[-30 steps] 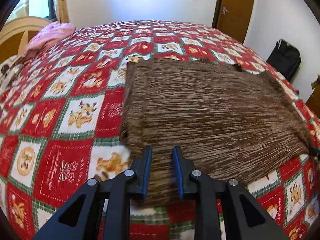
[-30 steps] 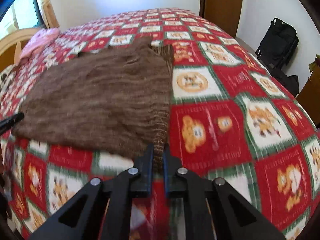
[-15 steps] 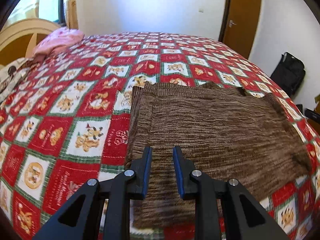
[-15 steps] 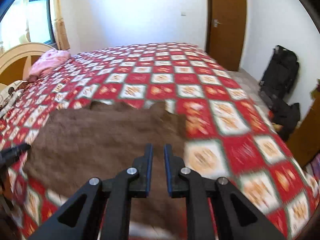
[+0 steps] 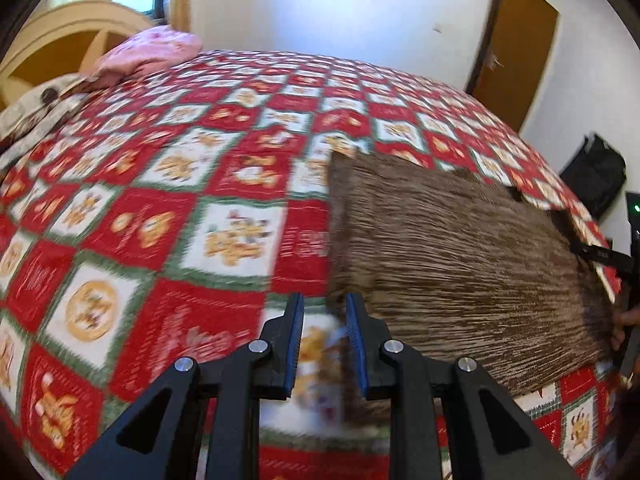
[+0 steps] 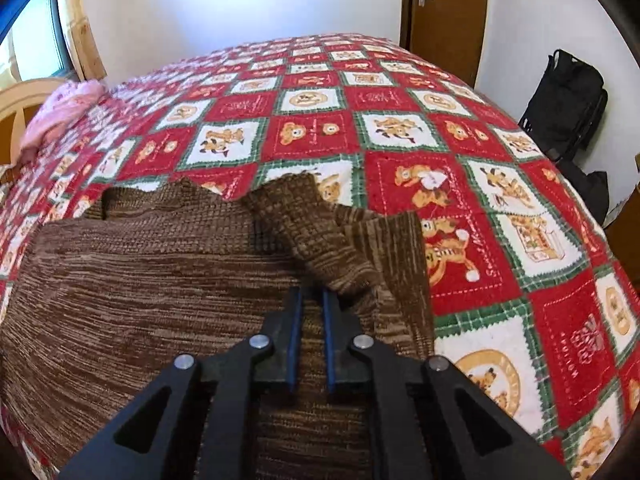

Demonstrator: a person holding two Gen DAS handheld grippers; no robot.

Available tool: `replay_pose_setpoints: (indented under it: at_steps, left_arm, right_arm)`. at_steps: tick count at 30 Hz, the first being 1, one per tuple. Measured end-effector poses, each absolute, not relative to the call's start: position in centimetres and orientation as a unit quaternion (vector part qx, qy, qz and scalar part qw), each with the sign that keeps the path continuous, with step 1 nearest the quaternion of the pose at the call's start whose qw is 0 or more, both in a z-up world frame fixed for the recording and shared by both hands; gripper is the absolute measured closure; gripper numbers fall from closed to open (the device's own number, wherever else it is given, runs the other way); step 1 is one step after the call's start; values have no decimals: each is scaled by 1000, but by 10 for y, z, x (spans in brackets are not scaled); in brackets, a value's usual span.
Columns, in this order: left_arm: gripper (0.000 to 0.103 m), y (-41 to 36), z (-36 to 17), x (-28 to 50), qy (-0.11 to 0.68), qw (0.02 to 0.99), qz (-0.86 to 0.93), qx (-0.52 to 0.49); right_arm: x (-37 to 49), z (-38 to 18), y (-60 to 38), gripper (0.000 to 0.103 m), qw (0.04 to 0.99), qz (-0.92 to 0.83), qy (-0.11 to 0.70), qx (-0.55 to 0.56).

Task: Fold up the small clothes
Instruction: 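Grasp the edge of the folded sweater with the right gripper, then fold the sweater in half with the right gripper and release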

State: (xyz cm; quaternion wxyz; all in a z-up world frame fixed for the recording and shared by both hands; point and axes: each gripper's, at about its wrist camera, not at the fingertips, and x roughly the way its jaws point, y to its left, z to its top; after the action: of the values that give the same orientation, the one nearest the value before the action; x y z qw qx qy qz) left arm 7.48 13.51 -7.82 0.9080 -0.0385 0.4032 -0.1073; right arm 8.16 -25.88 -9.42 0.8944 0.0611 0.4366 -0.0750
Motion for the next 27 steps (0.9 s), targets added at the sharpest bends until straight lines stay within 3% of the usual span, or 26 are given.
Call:
replay_pose_setpoints:
  at_steps: [3,6,7,10,12,17,22,24,26,27]
  left_arm:
    - [78,154,-73,64,392,913,-100,-58]
    - [64,161,-72,56,391,913,-95,-65]
    - [62,160,-72,54,389,914,-98,-68]
    - [61,155,-73,49,387,910,-116,-88]
    - [61,149,-78,49,397,900,-137,-114]
    - [61,128,-95,56,424,884,-152,-124]
    - [61,125,-104,55,437,875,-157,-138]
    - [61,124,-104,54,435,876,-157,-135]
    - [61,123,-104,54,433,878,-154,-136]
    - [60,122,-105,54,431,879,-153,-138]
  right_arm:
    - [61,-60,-246,73,923,-74,370,73]
    - [42,-35,-219,53,942,-51,321,80]
    - [39,-30,-207,52,946,-34,314,77]
    - [40,-27,-174,58,947,20,315,56]
    - [44,-35,-155,87,941,51,332,44]
    - [69,-61,-167,88,928,43,365,56]
    - [104,-96,-260,86,887,-39,432,156]
    - [96,-101,-297,100,881,-66,418,212]
    - [82,-99,-324,99,873,-98,398,264]
    - [76,-95,-325,87,875,-108,391,263]
